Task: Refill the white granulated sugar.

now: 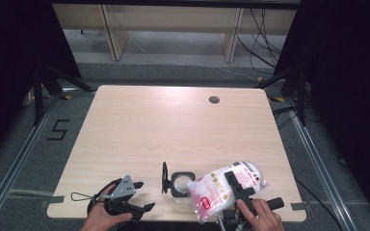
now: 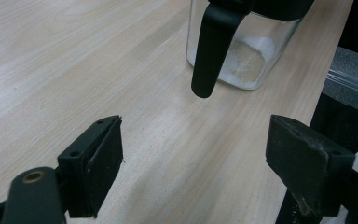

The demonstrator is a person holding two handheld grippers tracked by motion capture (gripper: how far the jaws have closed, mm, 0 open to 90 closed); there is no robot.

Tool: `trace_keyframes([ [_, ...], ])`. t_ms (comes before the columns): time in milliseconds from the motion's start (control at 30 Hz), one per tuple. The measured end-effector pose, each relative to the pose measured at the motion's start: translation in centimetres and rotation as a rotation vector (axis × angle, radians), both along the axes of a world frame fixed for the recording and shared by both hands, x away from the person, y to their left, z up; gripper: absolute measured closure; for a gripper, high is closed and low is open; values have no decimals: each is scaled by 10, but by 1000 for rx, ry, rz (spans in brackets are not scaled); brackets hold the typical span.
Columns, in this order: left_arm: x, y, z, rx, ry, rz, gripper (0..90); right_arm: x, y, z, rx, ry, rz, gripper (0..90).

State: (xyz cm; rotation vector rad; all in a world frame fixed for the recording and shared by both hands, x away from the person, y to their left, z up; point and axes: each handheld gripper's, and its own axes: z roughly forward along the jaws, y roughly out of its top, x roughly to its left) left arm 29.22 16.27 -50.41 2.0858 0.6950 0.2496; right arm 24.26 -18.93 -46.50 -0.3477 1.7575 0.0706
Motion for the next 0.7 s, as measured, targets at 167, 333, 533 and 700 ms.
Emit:
trace_keyframes([
  [167, 0, 0, 0, 1, 0, 0, 184, -1, 1, -2, 10, 3, -10, 430],
  [333, 0, 0, 0, 2, -2, 1, 184, -3, 1, 1, -25, 9, -30, 430],
  [533, 0, 0, 0, 3, -3, -3, 184, -1, 1, 0, -25, -20, 6, 430],
  [700, 0, 0, 1, -5, 5, 2, 184, -1, 0, 0, -15, -21, 15, 430],
])
